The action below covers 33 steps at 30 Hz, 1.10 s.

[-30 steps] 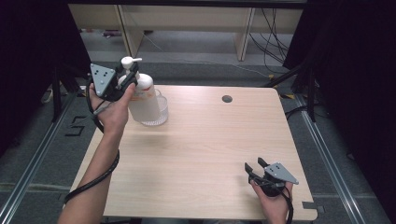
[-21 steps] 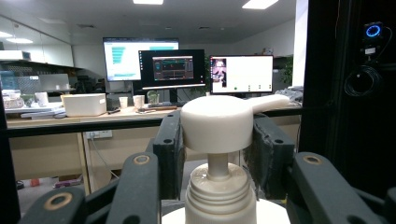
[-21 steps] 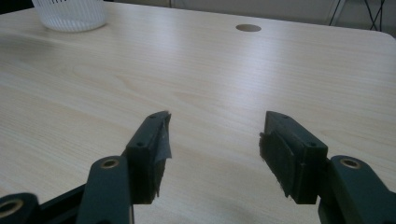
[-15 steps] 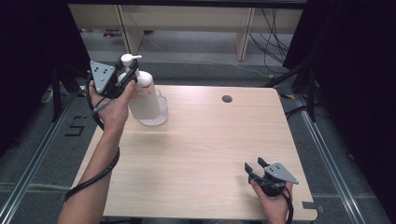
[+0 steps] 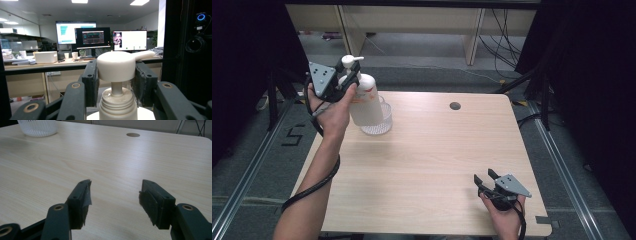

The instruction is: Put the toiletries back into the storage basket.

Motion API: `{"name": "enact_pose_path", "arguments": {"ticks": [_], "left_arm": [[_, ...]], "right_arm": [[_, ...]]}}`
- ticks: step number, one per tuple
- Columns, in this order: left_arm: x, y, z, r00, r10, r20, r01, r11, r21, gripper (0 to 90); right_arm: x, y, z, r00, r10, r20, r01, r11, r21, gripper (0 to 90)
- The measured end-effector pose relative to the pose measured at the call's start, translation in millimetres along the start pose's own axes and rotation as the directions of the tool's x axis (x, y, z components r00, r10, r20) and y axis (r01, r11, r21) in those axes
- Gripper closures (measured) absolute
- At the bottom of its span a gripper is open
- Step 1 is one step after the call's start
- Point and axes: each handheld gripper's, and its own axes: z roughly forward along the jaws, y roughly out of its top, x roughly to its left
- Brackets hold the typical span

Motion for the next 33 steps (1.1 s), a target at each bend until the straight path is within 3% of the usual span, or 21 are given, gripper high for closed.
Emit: {"name": "enact_pose_path", "arguments": {"ticks": [16,17,19,33], "left_arm": [[0.9,0.9,7.1,1.0000,-0.002,0.001,0.002,1.0000,0.008,59.0],[0.8,0.8,7.7,1.0000,-0.004,0.002,0.004,1.0000,0.009,59.0],[0.7,0.7,8.7,1.0000,-0.006,0.002,0.006,0.9999,0.009,59.0],[0.6,1.7,16.1,1.0000,-0.002,0.009,0.001,1.0000,0.009,59.0]], "right_arm": [[0.1,0.0,0.3,1.0000,-0.006,0.002,0.006,1.000,-0.002,42.0],[3.5,-0.3,-0.8,0.9992,0.041,-0.005,-0.040,0.999,0.017,42.0],[0.2,0.0,0.1,1.0000,-0.002,0.001,0.002,1.000,0.001,42.0],[0.2,-0.2,0.9,1.0000,-0.002,0.003,0.002,1.000,-0.009,42.0]]}}
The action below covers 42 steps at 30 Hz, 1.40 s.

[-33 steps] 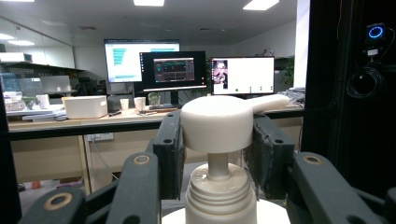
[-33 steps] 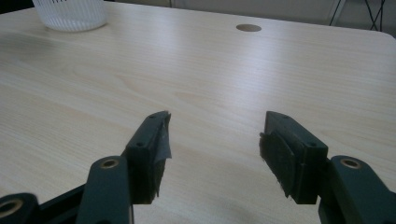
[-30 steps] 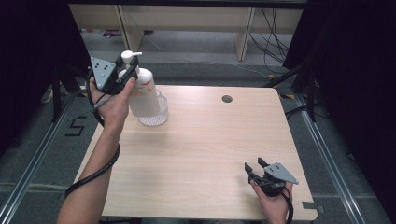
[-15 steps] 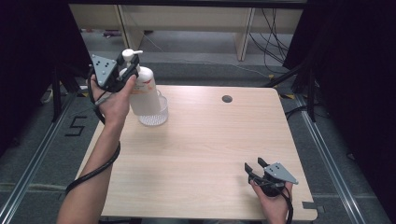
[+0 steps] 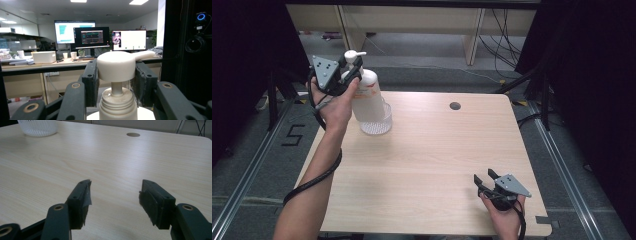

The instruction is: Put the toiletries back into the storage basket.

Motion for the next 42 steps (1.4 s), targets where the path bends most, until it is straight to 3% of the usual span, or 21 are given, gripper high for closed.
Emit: {"name": "enact_pose_path", "arguments": {"ticks": [15,16,17,19,21,33,35,42], "left_arm": [[2.5,-0.8,8.9,1.0000,-0.001,-0.002,0.001,1.0000,0.003,59.0],[3.0,-0.7,10.0,1.0000,0.000,-0.002,0.000,1.0000,0.003,59.0],[3.3,-0.9,10.7,1.0000,0.001,-0.002,-0.001,1.0000,0.003,59.0],[3.8,-1.1,11.6,1.0000,0.003,-0.001,-0.003,1.0000,0.004,59.0],[4.4,-1.8,13.0,1.0000,-0.002,-0.003,0.002,1.0000,0.006,59.0],[7.4,-7.7,20.2,1.0000,-0.001,-0.007,0.002,0.9996,0.026,59.0],[7.7,-8.8,21.6,1.0000,0.000,-0.006,0.001,0.9996,0.027,59.0],[9.6,-11.0,26.7,1.0000,0.000,0.003,0.000,0.9997,0.026,59.0]], "right_arm": [[-0.4,0.2,-0.3,1.0000,-0.005,-0.002,0.005,1.000,0.002,42.0],[2.7,-0.1,-1.1,0.9993,0.035,-0.008,-0.035,0.999,0.019,42.0],[3.6,-0.1,-1.5,0.9988,0.047,-0.009,-0.047,0.999,0.026,42.0],[3.3,-0.3,-0.8,0.9991,0.043,-0.006,-0.043,0.999,0.019,42.0],[-0.1,0.0,0.0,1.0000,-0.002,-0.005,0.002,1.000,0.002,42.0],[-0.2,0.1,-0.1,1.0000,-0.002,-0.005,0.002,1.000,0.000,42.0],[-0.6,0.5,-1.3,1.0000,-0.008,-0.004,0.008,1.000,0.022,42.0],[-0.6,-0.1,0.0,1.0000,-0.005,-0.008,0.005,1.000,0.003,42.0]]}}
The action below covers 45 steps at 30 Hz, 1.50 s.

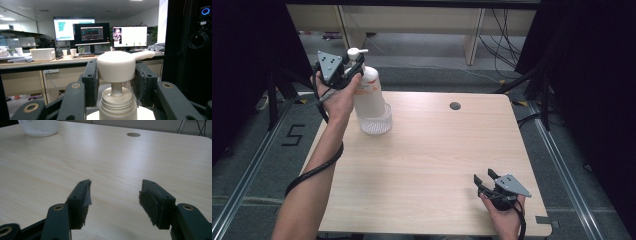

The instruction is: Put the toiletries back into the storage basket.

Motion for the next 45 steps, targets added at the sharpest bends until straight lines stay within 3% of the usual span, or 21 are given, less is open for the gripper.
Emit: {"name": "enact_pose_path", "arguments": {"ticks": [3,5,8,18,29,31,33,35,36,45], "left_arm": [[0.7,-0.6,1.7,1.0000,0.000,0.000,0.000,1.0000,0.000,59.0],[0.6,-1.2,3.2,1.0000,0.003,-0.001,-0.003,1.0000,0.000,59.0],[0.5,-2.1,5.2,1.0000,0.010,0.002,-0.010,0.9999,0.005,59.0],[1.1,-3.7,10.8,0.9999,0.012,0.004,-0.012,0.9998,0.015,59.0],[2.5,-7.9,14.9,0.9999,0.011,0.001,-0.011,0.9996,0.025,59.0],[2.8,-9.3,15.6,1.0000,0.008,0.000,-0.008,0.9996,0.028,58.9],[3.2,-10.8,16.3,1.0000,0.008,-0.002,-0.008,0.9994,0.033,59.0],[3.4,-12.3,17.1,1.0000,0.008,-0.003,-0.008,0.9993,0.037,59.0],[3.5,-12.8,17.3,1.0000,0.009,-0.004,-0.009,0.9992,0.039,59.0],[4.2,-19.1,20.9,0.9999,0.008,-0.007,-0.007,0.9986,0.052,58.9]], "right_arm": [[0.0,0.6,-1.3,1.0000,-0.003,0.005,0.003,1.000,0.019,42.0],[0.2,0.0,0.1,1.0000,-0.002,0.006,0.002,1.000,-0.002,42.0],[-0.1,0.3,-0.5,0.9999,-0.013,-0.003,0.013,1.000,0.017,42.0],[-0.6,0.3,-0.3,0.9998,-0.021,0.000,0.021,1.000,0.011,42.0],[0.2,0.0,-0.2,1.0000,-0.001,0.004,0.001,1.000,-0.001,42.0],[-0.5,-0.3,0.7,0.9999,-0.017,0.004,0.017,1.000,-0.007,41.9],[1.8,0.1,-0.6,1.0000,0.006,-0.007,-0.006,1.000,0.015,41.9],[1.4,-0.1,0.6,0.9998,-0.018,-0.006,0.018,1.000,0.004,41.9],[3.2,-0.3,0.3,0.9999,0.006,-0.011,-0.006,1.000,0.015,41.9],[1.6,-0.2,0.1,1.0000,0.002,-0.008,-0.002,1.000,0.010,41.9]]}}
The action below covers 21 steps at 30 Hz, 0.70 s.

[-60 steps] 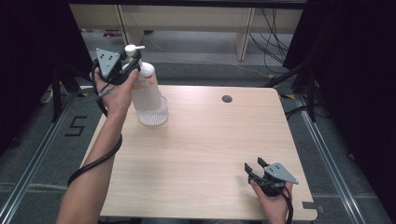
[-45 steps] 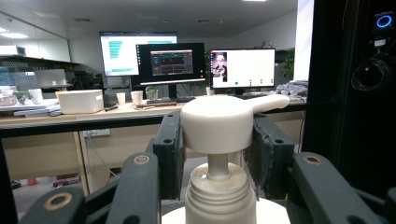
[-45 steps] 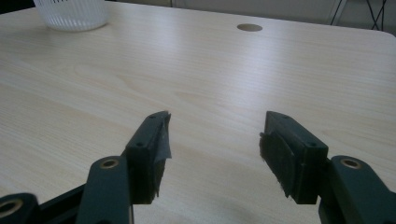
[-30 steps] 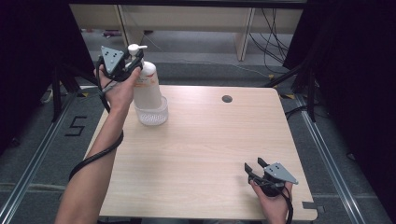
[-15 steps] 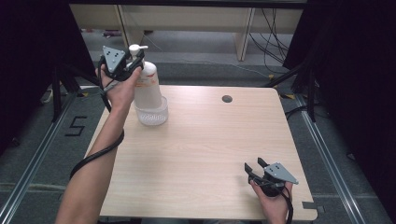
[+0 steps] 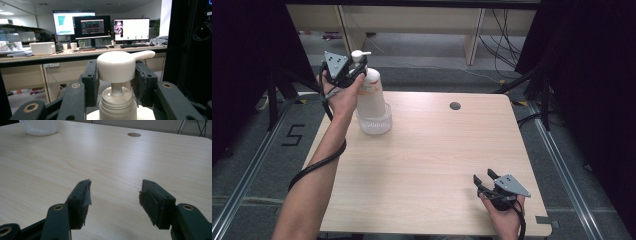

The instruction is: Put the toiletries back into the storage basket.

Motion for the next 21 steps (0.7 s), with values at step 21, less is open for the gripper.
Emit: {"name": "enact_pose_path", "arguments": {"ticks": [21], "left_arm": [[-1.9,-16.4,4.6,0.9999,-0.008,0.007,0.008,0.9994,0.035,58.9]], "right_arm": [[-1.0,0.1,0.1,0.9999,-0.010,0.006,0.010,1.000,-0.006,41.8]]}}
